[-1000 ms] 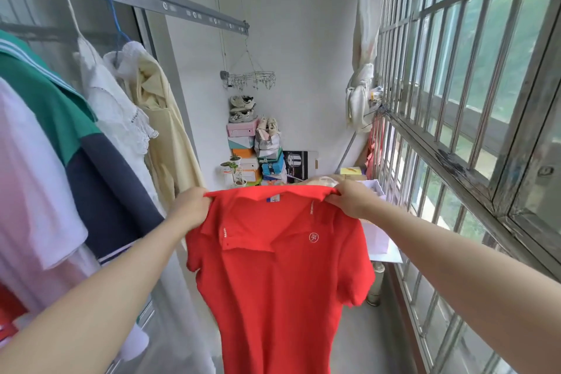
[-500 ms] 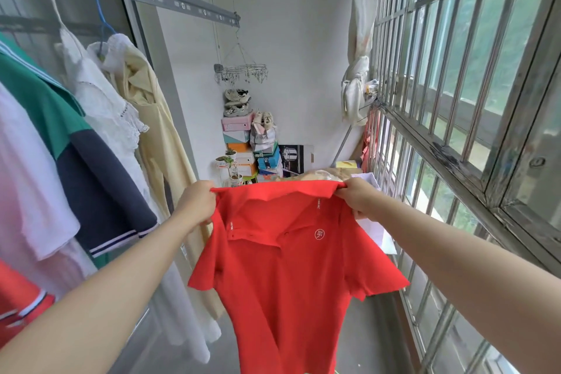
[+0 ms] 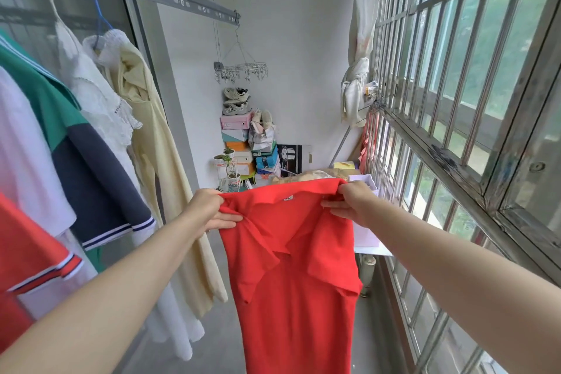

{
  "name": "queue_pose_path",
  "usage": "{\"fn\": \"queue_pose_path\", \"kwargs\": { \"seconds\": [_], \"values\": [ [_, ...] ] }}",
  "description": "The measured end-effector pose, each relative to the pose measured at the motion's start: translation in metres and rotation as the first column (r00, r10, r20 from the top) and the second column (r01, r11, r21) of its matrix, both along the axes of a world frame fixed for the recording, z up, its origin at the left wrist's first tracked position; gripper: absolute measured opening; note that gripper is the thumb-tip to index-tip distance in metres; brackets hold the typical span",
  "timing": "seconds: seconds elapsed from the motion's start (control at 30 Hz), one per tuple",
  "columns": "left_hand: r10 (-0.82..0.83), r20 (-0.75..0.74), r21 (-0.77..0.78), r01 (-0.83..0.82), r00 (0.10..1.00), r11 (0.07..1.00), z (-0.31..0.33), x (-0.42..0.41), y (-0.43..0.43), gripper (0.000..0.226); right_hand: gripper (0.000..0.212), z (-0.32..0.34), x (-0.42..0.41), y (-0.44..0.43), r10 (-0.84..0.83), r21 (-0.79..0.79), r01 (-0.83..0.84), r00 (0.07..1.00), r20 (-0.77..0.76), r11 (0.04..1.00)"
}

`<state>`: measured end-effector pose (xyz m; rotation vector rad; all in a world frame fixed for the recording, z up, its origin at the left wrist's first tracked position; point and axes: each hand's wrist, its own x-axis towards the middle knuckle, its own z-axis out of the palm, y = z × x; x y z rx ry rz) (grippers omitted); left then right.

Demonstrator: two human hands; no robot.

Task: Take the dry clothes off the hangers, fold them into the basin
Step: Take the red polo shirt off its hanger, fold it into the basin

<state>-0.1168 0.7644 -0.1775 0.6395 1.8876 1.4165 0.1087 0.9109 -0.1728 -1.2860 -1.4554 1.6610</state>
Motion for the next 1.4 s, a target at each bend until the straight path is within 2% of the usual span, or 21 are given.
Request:
{"fn": "queue_pose_path", "kwargs": {
  "seconds": [0.17, 0.23, 0.3, 0.37, 0.47, 0.5, 0.53, 0.57, 0.63, 0.7, 0.73, 0.83, 0.93, 1.03, 1.1, 1.2, 1.23, 1.3, 1.33, 1.4],
  "values": [
    [-0.026, 0.015, -0.014, 0.026, 1.0, 1.0, -0.007, -0.008, 0.0, 0.024, 0.02, 0.0, 0.001, 0.0, 0.031, 0.032, -0.034, 0.993, 0.117, 0.999],
    [-0.065, -0.041, -0.069, 0.062, 0.997, 0.996, -0.014, -0.012, -0.001, 0.039, 0.022, -0.001, 0.001, -0.001, 0.045, 0.073, -0.061, 0.978, 0.205, 0.995],
    [-0.103, -0.095, -0.091, 0.094, 0.99, 0.991, -0.02, -0.014, -0.001, 0.054, 0.036, -0.008, -0.001, 0.002, 0.052, 0.116, -0.085, 0.963, 0.263, 0.99],
    [-0.138, -0.191, -0.086, 0.124, 0.972, 0.989, -0.023, -0.014, -0.003, 0.05, 0.036, -0.011, -0.004, 0.004, 0.055, 0.117, -0.09, 0.96, 0.274, 0.989],
    [-0.23, -0.479, -0.123, 0.194, 0.847, 0.973, -0.022, -0.02, -0.007, 0.043, 0.032, -0.011, -0.005, 0.006, 0.043, 0.175, -0.1, 0.953, 0.3, 0.979],
    [-0.278, -0.549, -0.163, 0.225, 0.789, 0.961, -0.018, -0.022, -0.009, 0.044, 0.031, -0.008, -0.004, 0.007, 0.061, 0.128, -0.099, 0.961, 0.271, 0.987],
    [-0.32, -0.558, -0.185, 0.261, 0.766, 0.948, -0.012, -0.024, -0.011, 0.042, 0.028, 0.001, -0.001, 0.005, 0.116, 0.065, -0.137, 0.957, 0.264, 0.988],
    [-0.365, -0.514, -0.19, 0.312, 0.776, 0.931, -0.005, -0.027, -0.013, 0.035, 0.022, 0.007, 0.004, 0.007, 0.155, 0.013, -0.162, 0.96, 0.233, 0.987],
    [-0.398, -0.296, -0.116, 0.381, 0.869, 0.917, 0.01, -0.033, -0.017, 0.018, 0.003, 0.021, 0.012, 0.011, 0.256, -0.062, -0.248, 0.944, 0.207, 0.967],
    [-0.281, -0.02, 0.006, 0.281, 0.959, 0.96, 0.015, -0.038, -0.018, 0.009, 0.006, 0.021, 0.02, 0.017, 0.256, -0.165, -0.236, 0.961, 0.11, 0.958],
    [-0.192, 0.076, 0.006, 0.192, 0.978, 0.981, 0.012, -0.039, -0.016, 0.007, 0.005, 0.015, 0.022, 0.019, 0.233, -0.231, -0.213, 0.97, 0.063, 0.949],
    [-0.02, 0.138, -0.124, 0.037, 0.99, 0.992, -0.007, -0.026, -0.001, 0.013, 0.006, -0.006, 0.013, 0.017, 0.242, -0.368, -0.227, 0.97, -0.008, 0.901],
    [0.046, 0.091, -0.197, -0.027, 0.995, 0.98, -0.021, -0.021, 0.008, 0.016, 0.02, -0.022, 0.008, 0.016, 0.278, -0.357, -0.244, 0.96, 0.047, 0.902],
    [0.051, 0.0, -0.275, -0.049, 0.999, 0.96, -0.03, -0.026, 0.006, 0.014, 0.02, -0.031, 0.011, 0.012, 0.38, -0.243, -0.32, 0.885, 0.27, 0.916],
    [0.042, -0.049, -0.305, -0.055, 0.998, 0.951, -0.034, -0.027, 0.006, 0.014, 0.008, -0.028, 0.007, 0.003, 0.413, -0.161, -0.381, 0.811, 0.414, 0.91],
    [-0.012, -0.094, -0.352, -0.022, 0.995, 0.936, -0.033, -0.024, 0.008, 0.015, 0.014, -0.024, -0.002, -0.002, 0.331, 0.059, -0.446, 0.74, 0.586, 0.893],
    [-0.038, -0.096, -0.362, 0.0, 0.995, 0.932, -0.032, -0.024, 0.008, 0.016, 0.016, -0.022, -0.004, -0.002, 0.323, 0.072, -0.475, 0.694, 0.643, 0.877],
    [-0.118, -0.091, -0.386, 0.074, 0.989, 0.919, -0.028, -0.028, 0.005, 0.014, 0.021, -0.018, -0.009, -0.002, 0.305, 0.027, -0.561, 0.489, 0.817, 0.827],
    [-0.173, -0.084, -0.4, 0.126, 0.981, 0.908, -0.027, -0.03, 0.003, 0.013, 0.024, -0.016, -0.009, 0.0, 0.246, 0.063, -0.589, 0.43, 0.868, 0.806],
    [-0.285, -0.069, -0.424, 0.231, 0.956, 0.876, -0.024, -0.036, -0.004, 0.014, 0.026, -0.014, -0.007, 0.004, 0.149, 0.159, -0.629, 0.408, 0.901, 0.761]
  ]
}}
